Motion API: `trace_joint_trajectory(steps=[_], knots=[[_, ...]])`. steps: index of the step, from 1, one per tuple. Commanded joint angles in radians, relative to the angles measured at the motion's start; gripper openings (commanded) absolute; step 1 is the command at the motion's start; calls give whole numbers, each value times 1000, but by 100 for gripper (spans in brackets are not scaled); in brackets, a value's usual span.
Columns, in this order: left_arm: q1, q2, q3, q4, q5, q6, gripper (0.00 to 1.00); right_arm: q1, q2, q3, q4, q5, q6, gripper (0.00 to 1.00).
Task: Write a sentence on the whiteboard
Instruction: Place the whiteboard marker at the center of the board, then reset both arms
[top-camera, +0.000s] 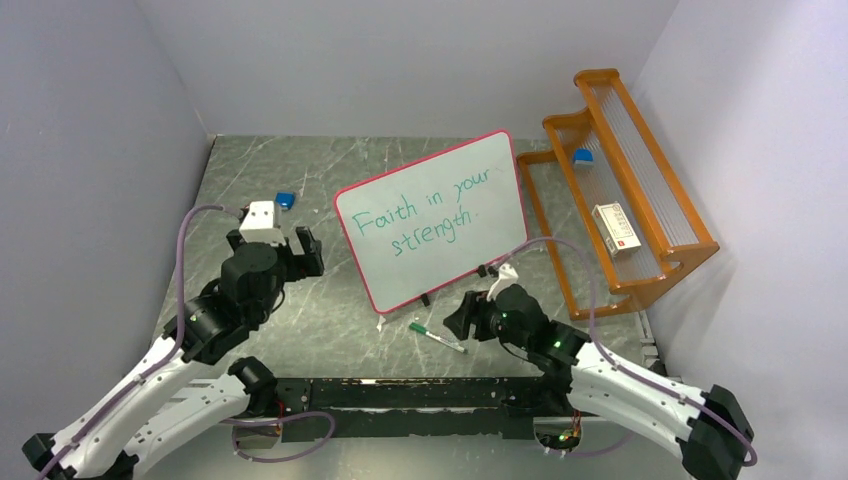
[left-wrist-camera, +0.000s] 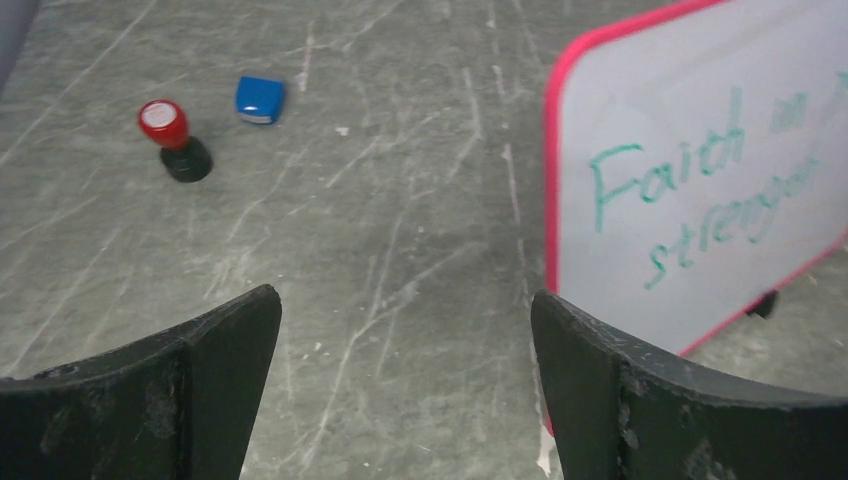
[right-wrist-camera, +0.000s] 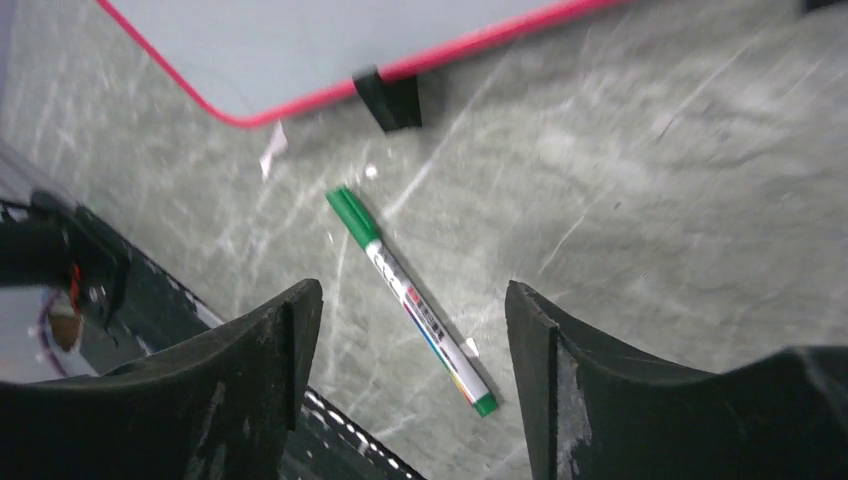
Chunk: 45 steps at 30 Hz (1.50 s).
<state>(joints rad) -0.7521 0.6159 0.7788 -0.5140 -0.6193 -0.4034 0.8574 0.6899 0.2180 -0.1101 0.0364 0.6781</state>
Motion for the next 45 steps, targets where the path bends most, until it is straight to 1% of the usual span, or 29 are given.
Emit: trace_joint_trajectory(steps=[1, 4, 6, 8, 9, 10, 11, 12, 19, 25, 29, 45], knots=[[118, 13, 24, 40, 73, 15, 98, -1, -63, 145, -182, 246, -4, 73], [178, 0, 20, 48, 126, 6, 98, -2, -91, 281, -317, 425, -52, 83], [181, -17, 38, 26, 119, 2, 98, -2, -128, 381, -392, 552, -83, 88], [181, -47, 61, 2, 103, 12, 98, -1, -173, 462, -433, 655, -130, 97], [181, -66, 73, -9, 95, 24, 97, -3, -197, 495, -444, 703, -155, 99], [181, -86, 83, -19, 89, 38, 98, -3, -222, 528, -446, 745, -191, 100], [181, -108, 95, -29, 80, 52, 98, -2, -244, 547, -453, 800, -198, 100], [181, -128, 108, -46, 68, 64, 98, -1, -270, 563, -458, 821, -204, 100], [182, -251, 206, -107, 0, 155, 98, -2, -402, 623, -454, 899, -313, 100], [180, -318, 217, -96, -26, 166, 98, -2, -464, 597, -424, 932, -344, 100], [180, -321, 205, -87, -27, 163, 97, -2, -484, 579, -399, 927, -361, 100], [180, -301, 117, -55, 12, 123, 97, -3, -503, 560, -404, 939, -358, 100]])
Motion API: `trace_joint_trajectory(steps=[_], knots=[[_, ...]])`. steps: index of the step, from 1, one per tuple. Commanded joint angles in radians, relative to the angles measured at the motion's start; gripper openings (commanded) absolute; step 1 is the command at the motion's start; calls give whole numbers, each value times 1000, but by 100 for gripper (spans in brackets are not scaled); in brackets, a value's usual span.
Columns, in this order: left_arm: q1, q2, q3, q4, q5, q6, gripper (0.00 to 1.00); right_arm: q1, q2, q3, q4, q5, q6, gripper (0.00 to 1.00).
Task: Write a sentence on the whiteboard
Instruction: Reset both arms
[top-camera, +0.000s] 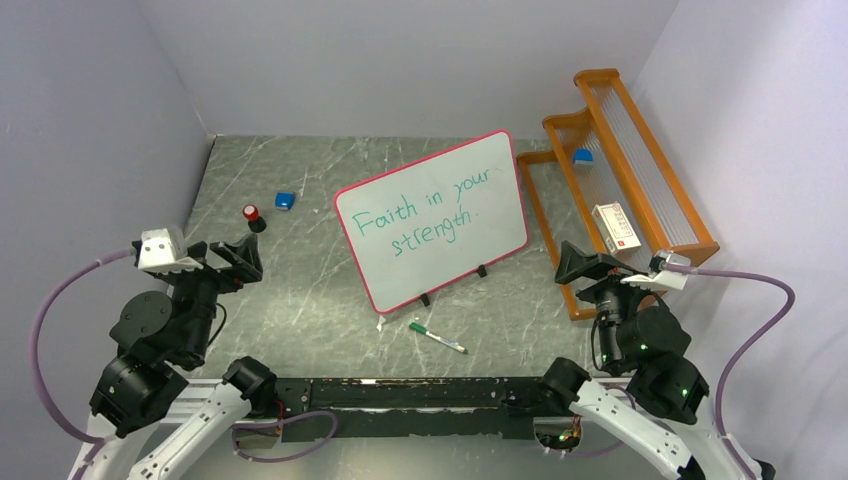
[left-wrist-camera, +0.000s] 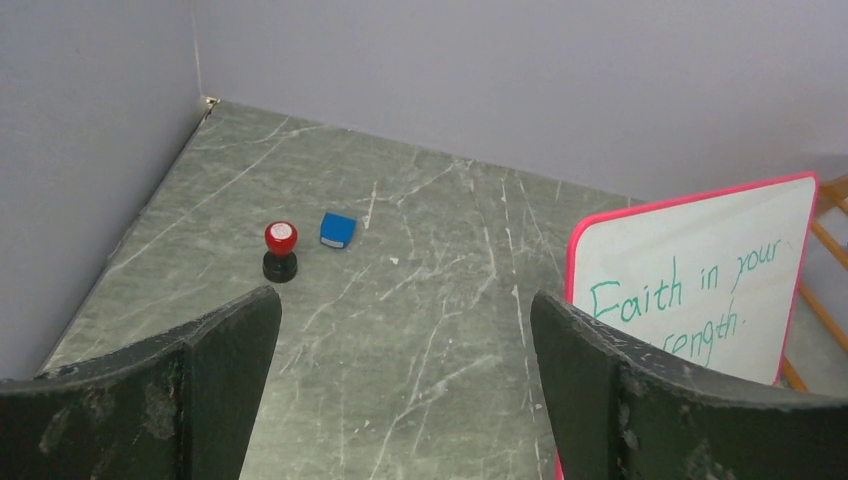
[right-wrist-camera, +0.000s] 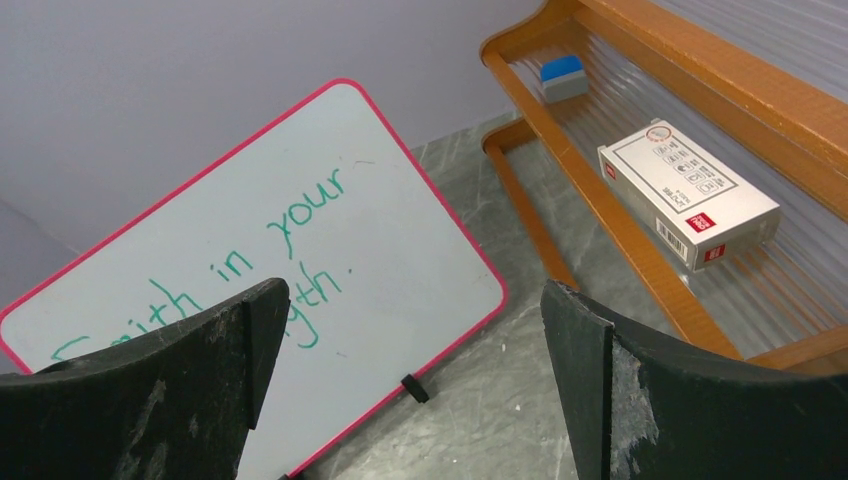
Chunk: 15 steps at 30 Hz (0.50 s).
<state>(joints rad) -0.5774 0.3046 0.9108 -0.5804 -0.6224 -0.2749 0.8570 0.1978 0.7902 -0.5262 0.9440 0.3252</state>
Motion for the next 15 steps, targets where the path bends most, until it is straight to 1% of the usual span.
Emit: trace_joint_trajectory(steps=[1, 15], knots=[[5, 13, -18, 11, 15, -7, 97, -1, -10, -12, 9, 37, 0, 100], [5, 17, -39, 23, 19, -15, 97, -2, -23, -25, 29, 38, -6, 100]])
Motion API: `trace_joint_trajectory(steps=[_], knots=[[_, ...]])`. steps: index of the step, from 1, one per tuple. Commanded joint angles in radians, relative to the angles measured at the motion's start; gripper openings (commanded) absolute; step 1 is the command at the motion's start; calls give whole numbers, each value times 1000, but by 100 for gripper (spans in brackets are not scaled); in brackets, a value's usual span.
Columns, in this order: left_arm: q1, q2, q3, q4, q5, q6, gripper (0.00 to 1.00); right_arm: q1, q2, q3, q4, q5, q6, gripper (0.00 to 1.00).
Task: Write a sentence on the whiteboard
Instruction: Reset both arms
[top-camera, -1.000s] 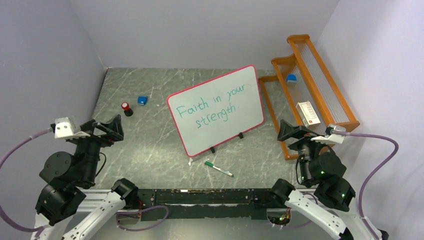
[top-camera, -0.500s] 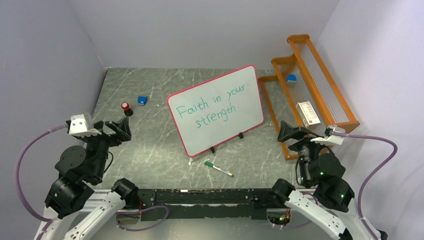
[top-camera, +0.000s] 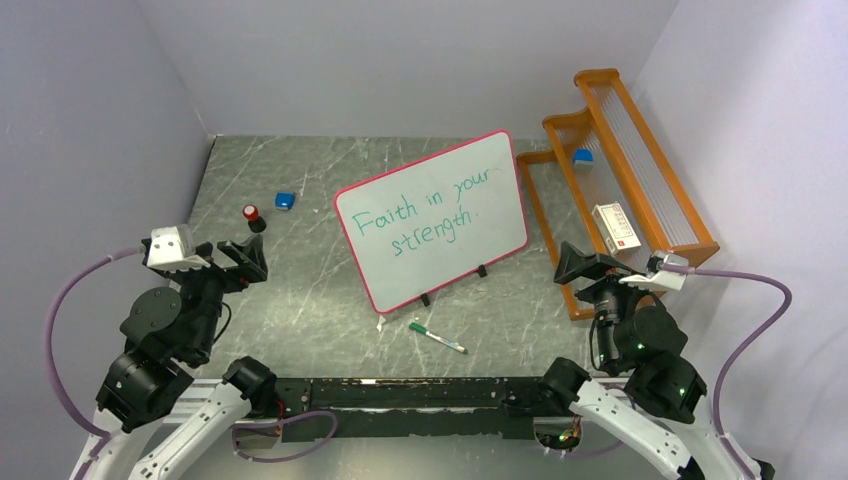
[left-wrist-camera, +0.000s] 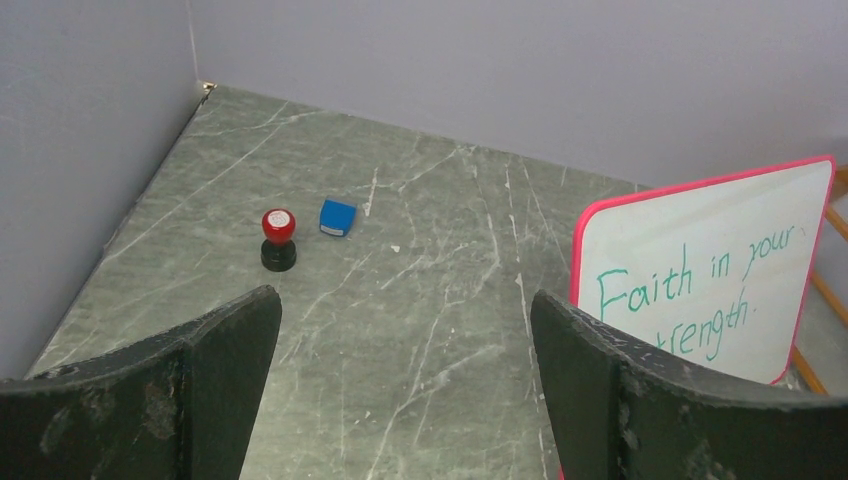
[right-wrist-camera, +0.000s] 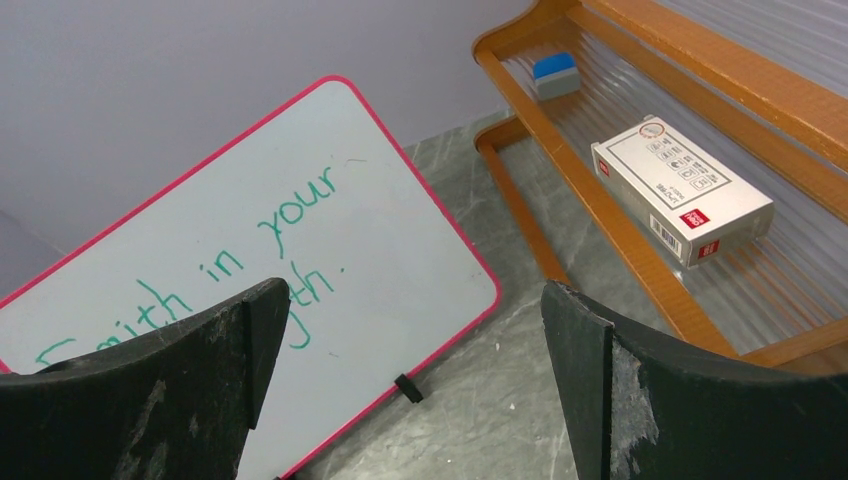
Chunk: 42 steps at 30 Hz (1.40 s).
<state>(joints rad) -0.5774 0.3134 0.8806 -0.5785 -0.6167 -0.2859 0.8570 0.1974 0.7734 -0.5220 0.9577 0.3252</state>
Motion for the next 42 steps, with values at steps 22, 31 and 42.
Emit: trace_joint_trajectory(steps=[22, 31, 42], knots=[[5, 10, -13, 29, 34, -13, 97, -2, -29, -4, 14, 29, 14, 100], [5, 15, -11, 32, 41, -17, 97, -2, -31, 3, 13, 27, 15, 100], [5, 17, -8, 32, 52, -22, 97, -2, -12, 14, 2, 34, 22, 100]])
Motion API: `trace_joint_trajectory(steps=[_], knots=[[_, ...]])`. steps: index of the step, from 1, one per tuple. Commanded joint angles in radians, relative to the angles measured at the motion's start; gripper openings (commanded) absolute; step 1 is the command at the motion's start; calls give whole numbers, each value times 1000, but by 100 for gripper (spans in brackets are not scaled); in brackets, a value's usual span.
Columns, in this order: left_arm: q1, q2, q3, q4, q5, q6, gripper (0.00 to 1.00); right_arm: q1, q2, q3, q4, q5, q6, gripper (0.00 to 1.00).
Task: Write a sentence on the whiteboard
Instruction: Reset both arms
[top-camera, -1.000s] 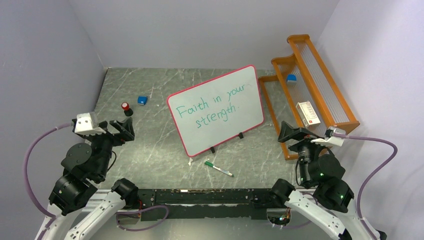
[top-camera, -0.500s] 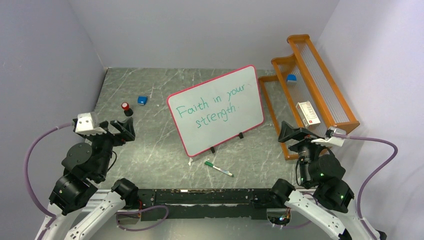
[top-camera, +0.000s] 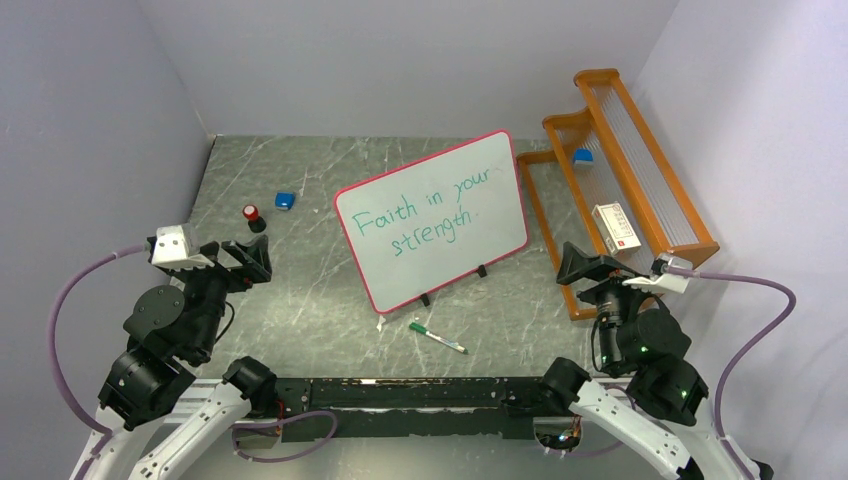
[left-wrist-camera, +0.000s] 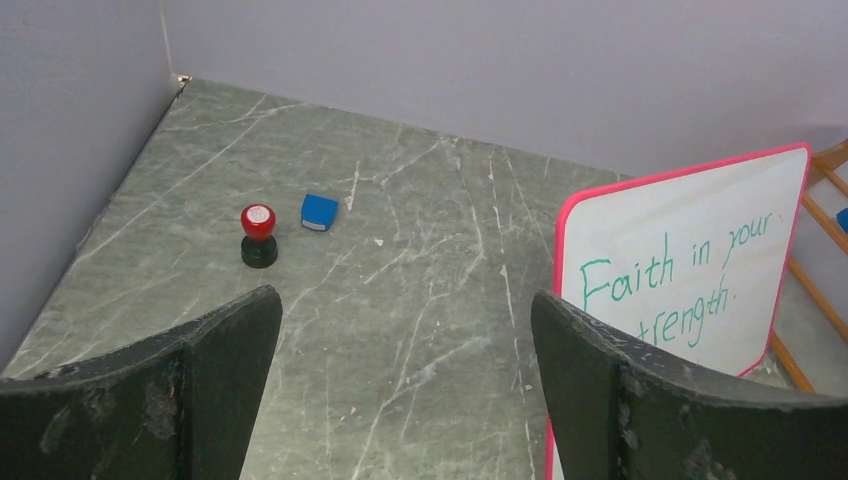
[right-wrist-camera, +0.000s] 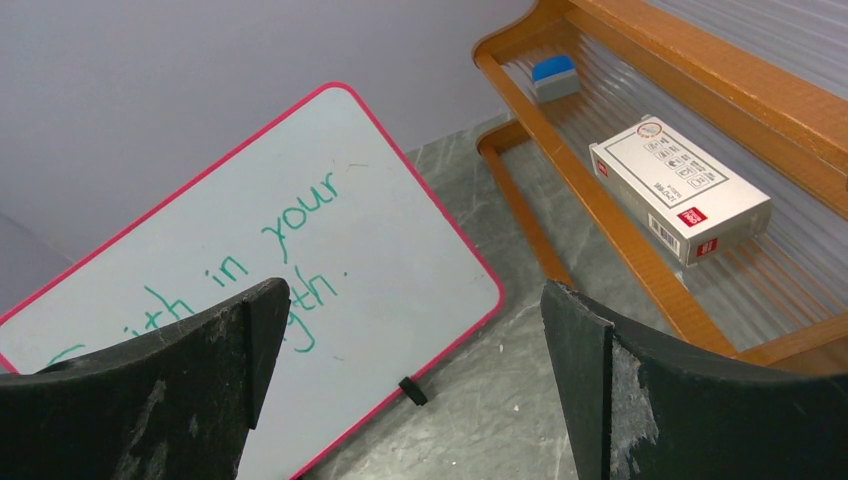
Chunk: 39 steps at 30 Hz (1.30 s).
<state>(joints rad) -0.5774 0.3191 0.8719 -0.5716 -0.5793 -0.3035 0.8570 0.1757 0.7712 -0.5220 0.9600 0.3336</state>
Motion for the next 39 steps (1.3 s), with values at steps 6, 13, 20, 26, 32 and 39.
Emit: trace_joint_trajectory(steps=[6, 13, 20, 26, 32, 39], knots=[[5, 10, -1, 22, 16, -7, 98, -2, 39, 32, -12, 35, 18, 100], [5, 8, -1, 17, 18, -7, 98, -1, 53, 33, -12, 23, 15, 100], [5, 6, 2, 11, 19, -8, 98, -2, 56, 37, -14, 22, 12, 100], [6, 3, 7, 7, 21, -8, 98, -2, 66, 44, -17, 11, 11, 100], [5, 4, 13, 3, 28, -11, 98, -3, 84, 57, -32, 5, 15, 100], [5, 0, 25, -10, 34, -14, 98, -2, 83, 62, -34, -3, 15, 100]])
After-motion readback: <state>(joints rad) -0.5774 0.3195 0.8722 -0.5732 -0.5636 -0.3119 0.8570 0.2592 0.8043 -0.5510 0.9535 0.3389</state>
